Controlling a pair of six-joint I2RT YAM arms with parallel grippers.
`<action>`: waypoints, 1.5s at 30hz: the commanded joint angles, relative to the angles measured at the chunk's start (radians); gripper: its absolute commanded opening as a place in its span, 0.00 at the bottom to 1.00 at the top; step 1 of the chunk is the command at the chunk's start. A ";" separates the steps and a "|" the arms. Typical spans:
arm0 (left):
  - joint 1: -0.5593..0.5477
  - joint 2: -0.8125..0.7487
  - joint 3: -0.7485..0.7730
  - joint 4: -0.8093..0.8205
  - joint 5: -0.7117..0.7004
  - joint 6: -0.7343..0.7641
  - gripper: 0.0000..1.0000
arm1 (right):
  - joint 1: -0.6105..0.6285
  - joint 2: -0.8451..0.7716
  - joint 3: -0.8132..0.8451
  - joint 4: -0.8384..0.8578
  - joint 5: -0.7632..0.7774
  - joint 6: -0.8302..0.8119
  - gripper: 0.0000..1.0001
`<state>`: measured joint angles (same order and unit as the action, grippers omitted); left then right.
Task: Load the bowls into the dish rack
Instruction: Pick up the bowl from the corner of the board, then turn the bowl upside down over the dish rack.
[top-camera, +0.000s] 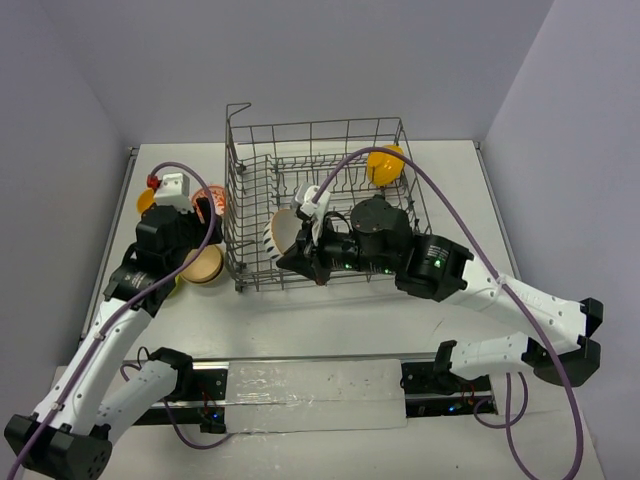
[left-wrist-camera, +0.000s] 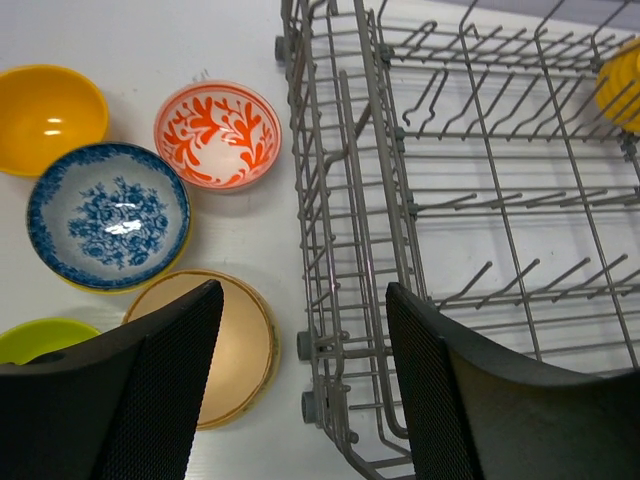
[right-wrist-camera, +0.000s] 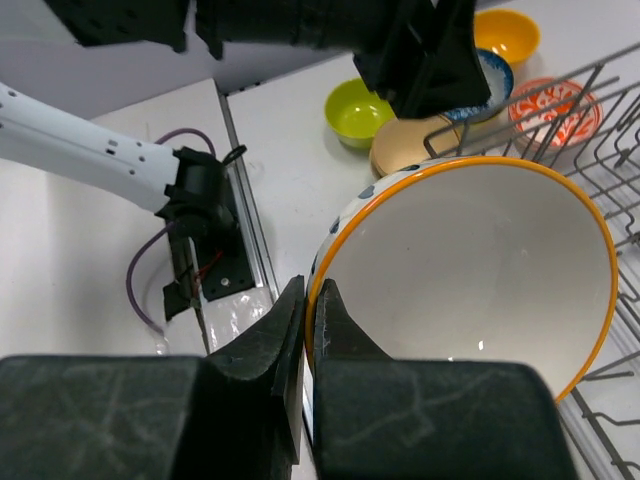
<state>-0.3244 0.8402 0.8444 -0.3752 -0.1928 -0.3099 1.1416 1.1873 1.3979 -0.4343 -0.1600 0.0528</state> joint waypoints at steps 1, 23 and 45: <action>-0.004 -0.035 0.067 0.038 -0.083 -0.029 0.71 | -0.042 -0.025 -0.020 0.097 -0.030 -0.002 0.00; -0.038 0.080 0.078 0.021 0.096 -0.003 0.57 | -0.336 -0.019 -0.040 0.169 -0.167 0.042 0.00; -0.088 0.109 0.079 -0.024 0.066 0.103 0.13 | -0.804 0.250 -0.074 0.621 -0.616 0.377 0.00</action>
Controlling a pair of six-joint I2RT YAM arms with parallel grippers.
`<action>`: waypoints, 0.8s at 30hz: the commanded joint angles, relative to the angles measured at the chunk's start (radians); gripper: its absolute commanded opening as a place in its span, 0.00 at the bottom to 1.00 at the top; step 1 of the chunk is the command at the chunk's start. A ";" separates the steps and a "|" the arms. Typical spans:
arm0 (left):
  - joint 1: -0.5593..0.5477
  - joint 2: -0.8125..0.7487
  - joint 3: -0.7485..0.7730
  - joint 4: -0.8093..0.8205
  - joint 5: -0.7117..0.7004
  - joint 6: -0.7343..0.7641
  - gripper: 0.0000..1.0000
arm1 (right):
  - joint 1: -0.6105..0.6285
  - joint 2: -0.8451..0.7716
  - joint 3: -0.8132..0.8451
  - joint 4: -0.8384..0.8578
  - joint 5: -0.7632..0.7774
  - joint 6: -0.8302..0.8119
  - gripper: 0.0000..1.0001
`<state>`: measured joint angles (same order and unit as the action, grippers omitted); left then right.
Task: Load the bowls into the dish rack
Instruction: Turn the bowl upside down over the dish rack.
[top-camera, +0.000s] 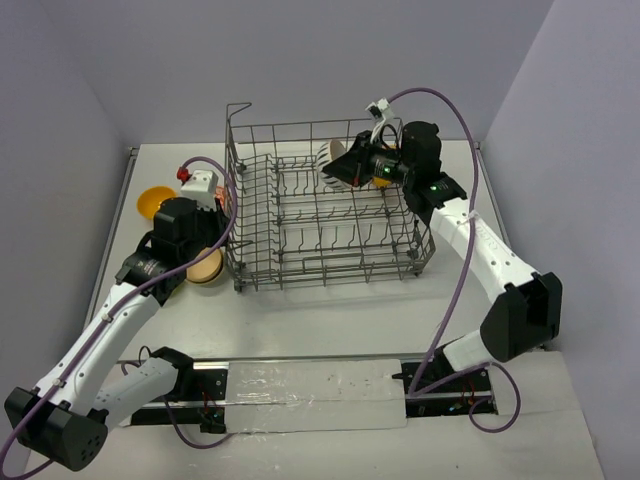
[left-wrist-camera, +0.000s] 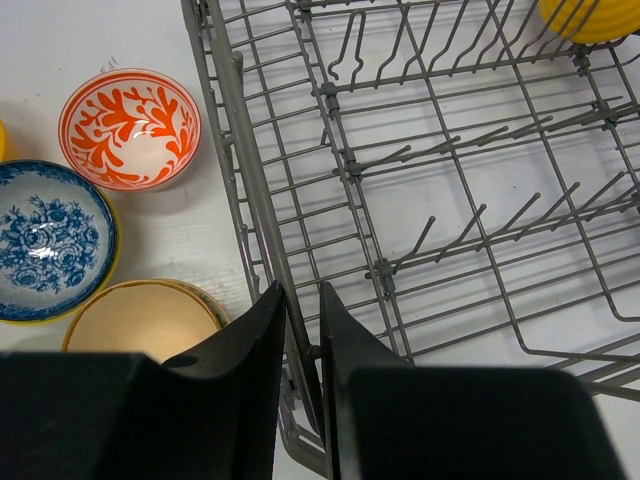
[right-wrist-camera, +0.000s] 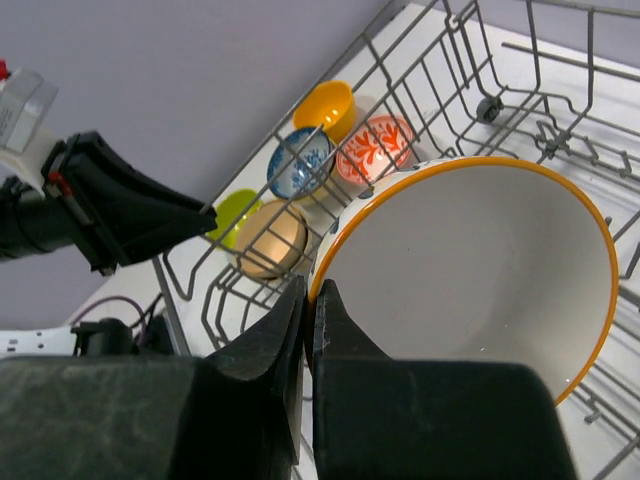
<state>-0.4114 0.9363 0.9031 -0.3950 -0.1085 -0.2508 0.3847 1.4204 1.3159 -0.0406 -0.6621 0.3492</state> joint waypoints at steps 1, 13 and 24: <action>-0.001 0.016 0.022 -0.004 -0.029 0.048 0.12 | -0.056 0.046 0.008 0.269 -0.146 0.095 0.00; -0.001 0.050 0.051 -0.011 -0.020 0.085 0.00 | -0.182 0.209 0.058 0.427 -0.266 0.224 0.00; -0.001 0.006 0.017 -0.001 0.036 0.105 0.00 | -0.254 0.391 0.160 0.501 -0.307 0.306 0.00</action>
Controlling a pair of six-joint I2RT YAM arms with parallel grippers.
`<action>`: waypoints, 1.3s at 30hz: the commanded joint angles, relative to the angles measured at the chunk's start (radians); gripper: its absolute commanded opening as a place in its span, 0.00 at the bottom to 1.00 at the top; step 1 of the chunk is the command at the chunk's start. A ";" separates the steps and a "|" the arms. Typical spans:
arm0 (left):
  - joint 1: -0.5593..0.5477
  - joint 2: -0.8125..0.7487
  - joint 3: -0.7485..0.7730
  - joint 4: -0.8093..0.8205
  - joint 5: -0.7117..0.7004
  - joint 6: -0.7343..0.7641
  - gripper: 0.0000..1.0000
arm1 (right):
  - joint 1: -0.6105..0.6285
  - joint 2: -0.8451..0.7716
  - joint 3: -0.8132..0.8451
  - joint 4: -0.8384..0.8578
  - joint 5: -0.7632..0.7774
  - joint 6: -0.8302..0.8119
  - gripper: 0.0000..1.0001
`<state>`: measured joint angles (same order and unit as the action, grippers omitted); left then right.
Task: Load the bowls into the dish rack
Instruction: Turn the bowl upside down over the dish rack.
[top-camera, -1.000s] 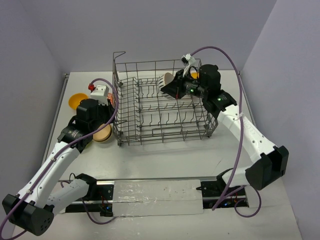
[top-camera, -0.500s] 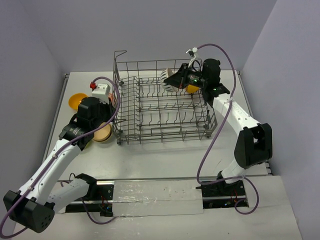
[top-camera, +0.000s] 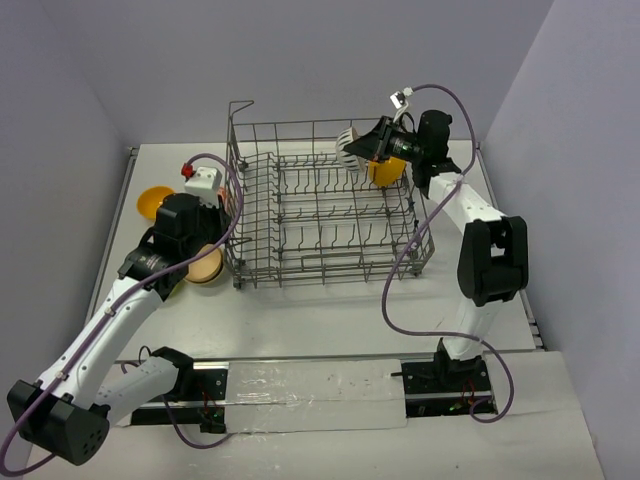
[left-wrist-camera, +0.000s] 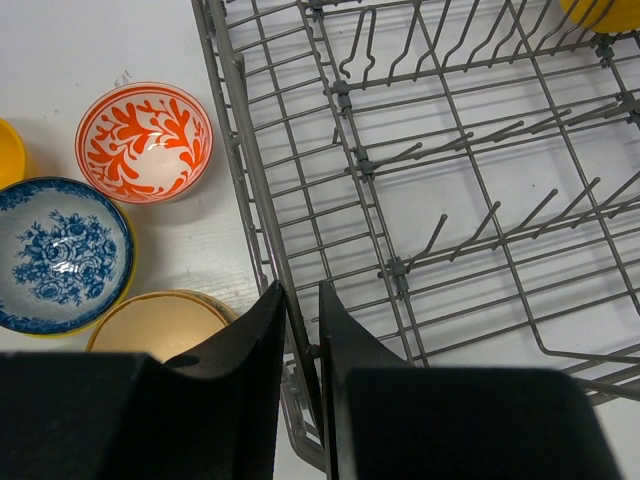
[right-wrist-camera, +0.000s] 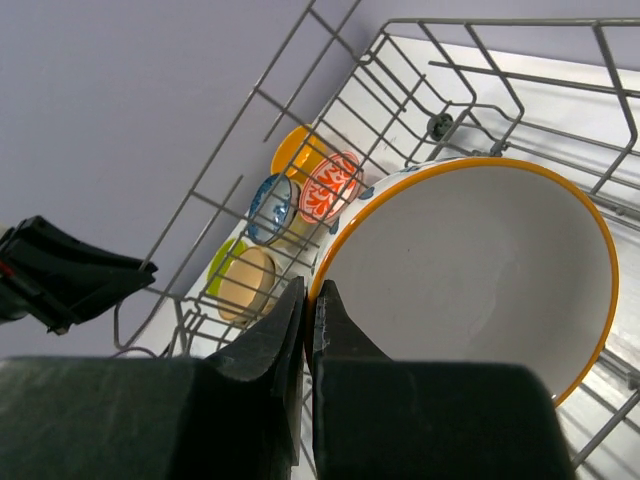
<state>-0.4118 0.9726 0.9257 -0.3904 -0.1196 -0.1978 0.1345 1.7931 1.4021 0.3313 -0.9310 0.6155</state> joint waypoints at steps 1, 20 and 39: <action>-0.001 -0.035 -0.008 -0.002 0.052 0.054 0.00 | -0.004 0.046 0.090 0.140 -0.037 0.055 0.00; -0.001 -0.074 -0.051 0.016 0.077 0.051 0.00 | -0.006 0.256 0.150 0.351 -0.023 0.247 0.00; -0.001 -0.081 -0.060 0.019 0.098 0.046 0.00 | 0.001 0.301 0.107 0.597 -0.045 0.448 0.00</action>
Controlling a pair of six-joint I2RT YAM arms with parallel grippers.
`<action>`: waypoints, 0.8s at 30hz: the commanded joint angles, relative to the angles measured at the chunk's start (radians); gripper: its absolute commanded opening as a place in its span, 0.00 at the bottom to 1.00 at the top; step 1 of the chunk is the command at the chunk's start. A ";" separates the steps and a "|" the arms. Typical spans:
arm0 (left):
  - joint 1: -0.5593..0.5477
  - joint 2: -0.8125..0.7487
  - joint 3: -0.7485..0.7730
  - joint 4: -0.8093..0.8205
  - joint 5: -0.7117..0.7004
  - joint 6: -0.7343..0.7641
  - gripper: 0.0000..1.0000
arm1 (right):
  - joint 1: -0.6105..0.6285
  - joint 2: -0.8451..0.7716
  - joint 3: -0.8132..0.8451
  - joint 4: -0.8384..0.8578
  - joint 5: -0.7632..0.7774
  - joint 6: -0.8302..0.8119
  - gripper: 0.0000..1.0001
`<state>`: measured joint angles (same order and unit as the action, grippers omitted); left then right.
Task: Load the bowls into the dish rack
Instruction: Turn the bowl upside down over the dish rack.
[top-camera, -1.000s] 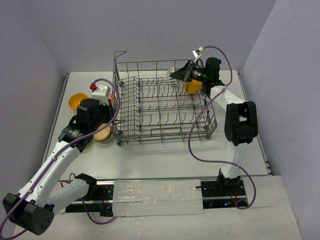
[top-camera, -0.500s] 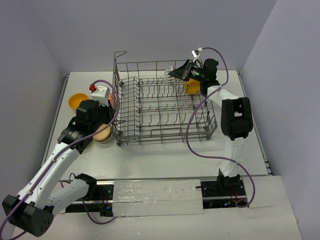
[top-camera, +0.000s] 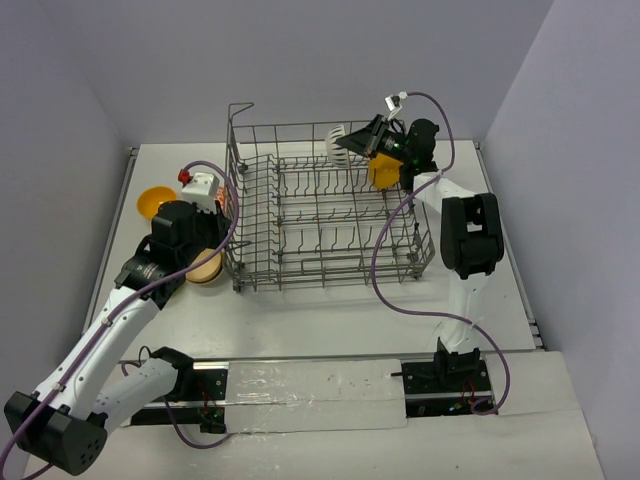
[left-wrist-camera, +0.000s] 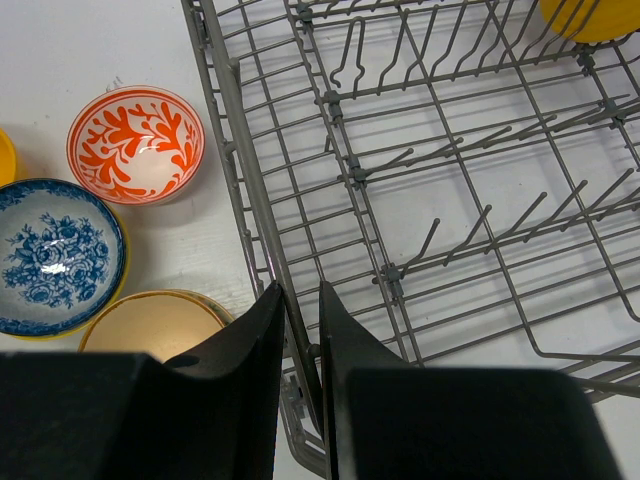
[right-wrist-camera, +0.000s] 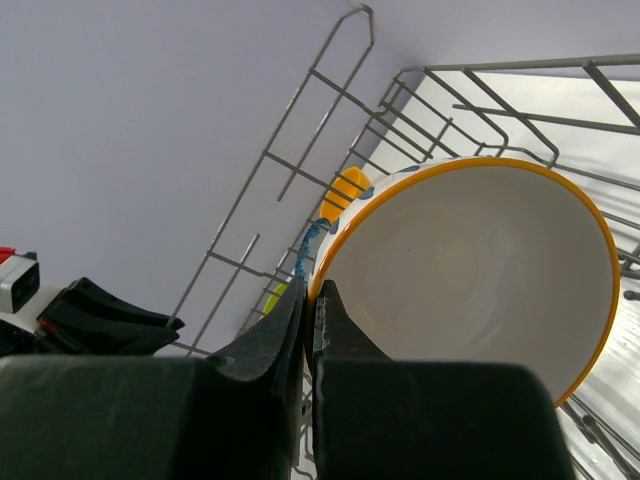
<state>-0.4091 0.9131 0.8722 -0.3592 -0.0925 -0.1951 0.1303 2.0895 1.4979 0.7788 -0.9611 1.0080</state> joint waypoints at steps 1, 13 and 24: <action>-0.004 -0.023 -0.009 -0.012 0.070 0.043 0.00 | 0.006 0.003 0.010 0.143 -0.013 0.047 0.00; -0.004 -0.028 -0.012 -0.009 0.076 0.043 0.00 | 0.028 0.041 -0.007 0.134 0.002 0.032 0.00; -0.004 -0.031 -0.013 -0.007 0.080 0.043 0.00 | 0.034 0.035 -0.048 0.059 0.030 -0.042 0.00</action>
<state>-0.4088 0.9066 0.8680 -0.3580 -0.0868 -0.1947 0.1562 2.1418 1.4704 0.8398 -0.9401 1.0077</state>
